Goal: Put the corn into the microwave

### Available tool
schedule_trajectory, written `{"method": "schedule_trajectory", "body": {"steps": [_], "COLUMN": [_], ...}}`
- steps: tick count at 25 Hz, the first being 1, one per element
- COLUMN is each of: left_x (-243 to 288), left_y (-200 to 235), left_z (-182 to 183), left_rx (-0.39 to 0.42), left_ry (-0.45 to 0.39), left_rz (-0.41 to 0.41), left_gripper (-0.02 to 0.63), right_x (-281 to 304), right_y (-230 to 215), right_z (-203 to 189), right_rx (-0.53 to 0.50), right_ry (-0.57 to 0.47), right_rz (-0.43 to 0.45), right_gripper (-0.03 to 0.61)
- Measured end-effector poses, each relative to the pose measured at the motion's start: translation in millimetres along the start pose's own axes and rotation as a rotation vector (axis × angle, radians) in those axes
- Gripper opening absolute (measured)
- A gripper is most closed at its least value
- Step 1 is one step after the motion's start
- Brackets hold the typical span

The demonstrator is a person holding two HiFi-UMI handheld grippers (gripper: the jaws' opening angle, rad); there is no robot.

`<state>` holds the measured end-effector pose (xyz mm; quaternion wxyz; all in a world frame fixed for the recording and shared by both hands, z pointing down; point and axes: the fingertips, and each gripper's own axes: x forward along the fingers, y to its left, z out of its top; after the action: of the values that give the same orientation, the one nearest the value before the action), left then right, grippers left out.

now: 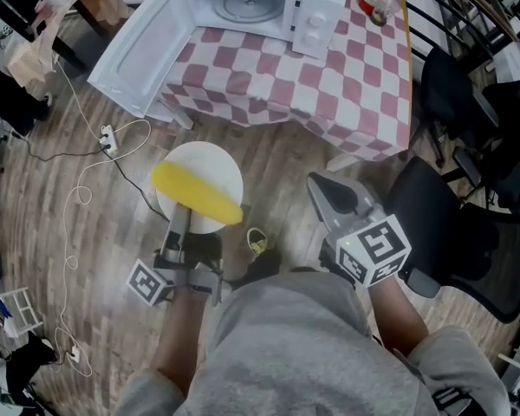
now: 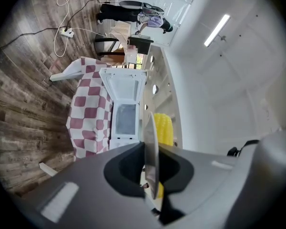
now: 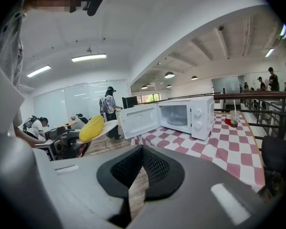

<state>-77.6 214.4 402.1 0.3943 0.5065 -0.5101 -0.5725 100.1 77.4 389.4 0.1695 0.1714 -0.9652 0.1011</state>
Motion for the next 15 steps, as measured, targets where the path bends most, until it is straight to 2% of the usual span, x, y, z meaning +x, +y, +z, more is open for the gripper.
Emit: {"method": "schedule_trajectory", "body": {"steps": [7, 15], "left_x": [10, 15], "left_y": [7, 13], "left_z": [21, 27], "left_rx": [-0.015, -0.022], "left_ry": [0.015, 0.033], "left_rz": [-0.004, 0.007], "left_gripper": [0.026, 0.026], "right_x": [20, 26], "right_y": [5, 6], "right_z": [6, 6], "right_rx": [-0.009, -0.003], "right_ry": [0.004, 0.005], "right_rz": [-0.017, -0.04], "right_gripper": [-0.001, -0.002]}}
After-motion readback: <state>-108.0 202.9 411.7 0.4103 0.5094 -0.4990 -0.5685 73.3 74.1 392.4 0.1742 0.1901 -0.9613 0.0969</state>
